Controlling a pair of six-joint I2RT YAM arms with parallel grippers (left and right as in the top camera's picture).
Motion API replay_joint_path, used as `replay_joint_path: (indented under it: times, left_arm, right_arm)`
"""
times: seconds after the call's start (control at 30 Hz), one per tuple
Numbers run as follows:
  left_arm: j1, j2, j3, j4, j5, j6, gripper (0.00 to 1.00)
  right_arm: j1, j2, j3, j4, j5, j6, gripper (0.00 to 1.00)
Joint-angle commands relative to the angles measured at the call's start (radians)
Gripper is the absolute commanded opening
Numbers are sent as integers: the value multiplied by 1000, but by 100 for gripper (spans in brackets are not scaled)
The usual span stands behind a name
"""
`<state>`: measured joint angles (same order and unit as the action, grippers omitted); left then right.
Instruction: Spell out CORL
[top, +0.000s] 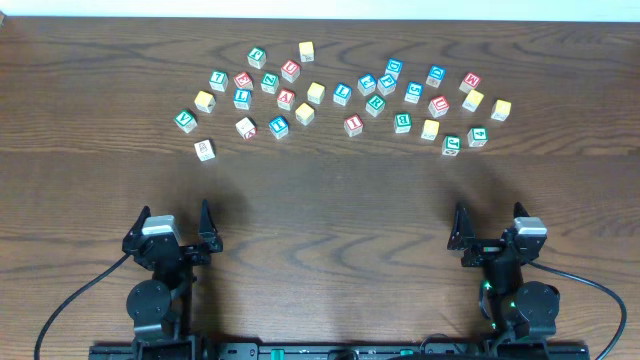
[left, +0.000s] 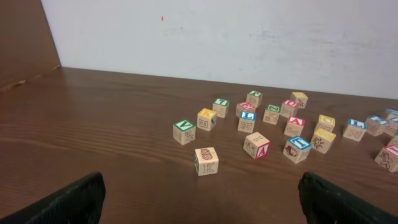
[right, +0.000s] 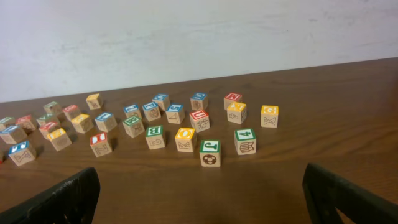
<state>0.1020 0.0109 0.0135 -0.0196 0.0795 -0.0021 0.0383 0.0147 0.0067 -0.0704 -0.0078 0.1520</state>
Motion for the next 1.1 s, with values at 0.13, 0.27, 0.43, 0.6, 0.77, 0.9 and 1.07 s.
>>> replay_joint_path:
  times: [0.13, 0.27, 0.43, 0.6, 0.77, 0.9, 1.07]
  left_arm:
    - [3, -7, -10, -44, 14, 9, 98]
    - [3, -7, -10, -44, 14, 9, 98]
    - [3, -7, -10, -44, 14, 9, 97]
    - [3, -7, -10, -44, 14, 9, 98]
    - [3, -7, -10, -44, 14, 9, 98]
    - [3, -7, -10, -44, 14, 9, 98]
    - [3, -7, -10, -44, 14, 9, 97]
  right_arm:
    - [-4, -6, -1, -5, -3, 8, 99]
    - [-4, -6, -1, -5, -3, 8, 99]
    - [-4, -6, -1, -4, -3, 8, 99]
    - [-4, -6, -1, -5, -3, 8, 99]
    - [-4, -6, -1, -4, -3, 8, 99]
    - [-4, -6, -1, -5, -3, 8, 99]
    - [-4, -6, -1, -5, -3, 8, 99]
